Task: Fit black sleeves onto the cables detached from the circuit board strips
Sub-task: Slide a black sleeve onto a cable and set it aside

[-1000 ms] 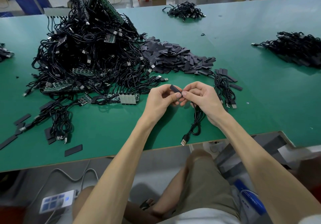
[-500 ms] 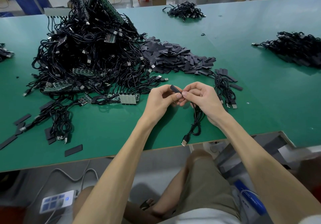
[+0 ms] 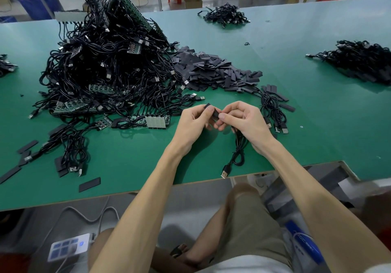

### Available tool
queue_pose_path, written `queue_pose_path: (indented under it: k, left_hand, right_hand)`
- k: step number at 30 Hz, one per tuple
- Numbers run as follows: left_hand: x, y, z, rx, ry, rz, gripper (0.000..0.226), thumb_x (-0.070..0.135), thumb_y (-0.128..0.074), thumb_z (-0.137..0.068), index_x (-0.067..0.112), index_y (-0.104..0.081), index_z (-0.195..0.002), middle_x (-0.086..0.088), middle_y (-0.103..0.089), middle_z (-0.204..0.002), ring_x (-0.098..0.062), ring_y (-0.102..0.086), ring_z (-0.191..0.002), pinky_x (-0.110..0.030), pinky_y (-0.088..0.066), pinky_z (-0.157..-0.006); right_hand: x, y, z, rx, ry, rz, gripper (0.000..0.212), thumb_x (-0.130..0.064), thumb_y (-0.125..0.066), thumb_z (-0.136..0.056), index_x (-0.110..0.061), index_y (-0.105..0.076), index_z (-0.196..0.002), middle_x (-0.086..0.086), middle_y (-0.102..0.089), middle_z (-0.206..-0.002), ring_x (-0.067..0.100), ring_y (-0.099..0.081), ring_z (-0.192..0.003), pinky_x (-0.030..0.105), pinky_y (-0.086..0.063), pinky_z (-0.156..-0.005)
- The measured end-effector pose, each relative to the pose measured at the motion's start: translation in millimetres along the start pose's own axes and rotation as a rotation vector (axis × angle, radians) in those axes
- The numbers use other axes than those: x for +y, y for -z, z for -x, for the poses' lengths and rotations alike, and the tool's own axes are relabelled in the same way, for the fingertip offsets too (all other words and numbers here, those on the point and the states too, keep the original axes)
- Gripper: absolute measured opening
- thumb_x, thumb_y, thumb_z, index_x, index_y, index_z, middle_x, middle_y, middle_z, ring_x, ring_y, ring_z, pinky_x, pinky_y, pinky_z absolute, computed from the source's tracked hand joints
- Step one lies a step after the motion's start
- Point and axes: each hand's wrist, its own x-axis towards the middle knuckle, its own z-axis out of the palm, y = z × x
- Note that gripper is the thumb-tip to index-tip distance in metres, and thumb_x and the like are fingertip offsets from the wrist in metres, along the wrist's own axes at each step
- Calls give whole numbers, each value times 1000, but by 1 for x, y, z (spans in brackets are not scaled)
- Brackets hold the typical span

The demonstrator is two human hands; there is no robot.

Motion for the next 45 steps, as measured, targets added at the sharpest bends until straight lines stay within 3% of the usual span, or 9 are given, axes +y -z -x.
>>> queue_pose_path:
  k: [6,16,21,34,39,45]
  left_hand:
    - [2,-2,0,35,14,23,41,30,-45,-109,12,-78,-93,-5,-73,-74,-14,-64,-68,-27,-50,-64]
    - [3,-2,1,-8,-3,-8,37,24,-47,-109,7,-76,-92,-1,-71,-72,-16,-63,-68,-35,-49,-66]
    - [4,-4,1,-14,-7,-38,38,20,-46,-109,-1,-73,-94,-2,-71,-72,-16,-63,-67,-34,-50,-65]
    - [6,-3,2,-41,-20,-58,36,21,-47,-109,0,-74,-98,-6,-72,-76,-19,-65,-71,-35,-50,-66]
    - [7,-4,2,-34,-24,-81,35,19,-47,-109,-1,-74,-99,-16,-73,-82,-22,-65,-72,-39,-51,-67]
    - [4,-4,1,-9,-33,-82,28,20,-52,-107,4,-76,-104,-2,-73,-80,-11,-63,-70,-29,-51,-64]
  right_hand:
    - [1,0,0,-9,1,8,19,-10,-76,-91,1,-63,-99,18,-77,-83,28,-73,-69,21,-54,-67]
    - [2,2,-1,-9,-17,49,18,-14,-77,-91,-5,-63,-98,16,-78,-83,27,-74,-70,22,-45,-52]
    - [3,2,-1,0,-17,38,18,-13,-77,-90,-4,-63,-98,17,-77,-83,29,-75,-71,21,-46,-51]
    - [4,2,-1,21,-9,21,19,-12,-78,-89,-4,-63,-97,16,-77,-82,32,-76,-75,23,-47,-51]
    - [6,3,-2,31,-12,24,23,-14,-79,-89,-5,-59,-99,16,-77,-82,36,-76,-77,24,-46,-51]
    - [5,1,-2,31,-1,21,23,-16,-79,-89,-5,-61,-98,15,-78,-83,31,-76,-74,20,-48,-54]
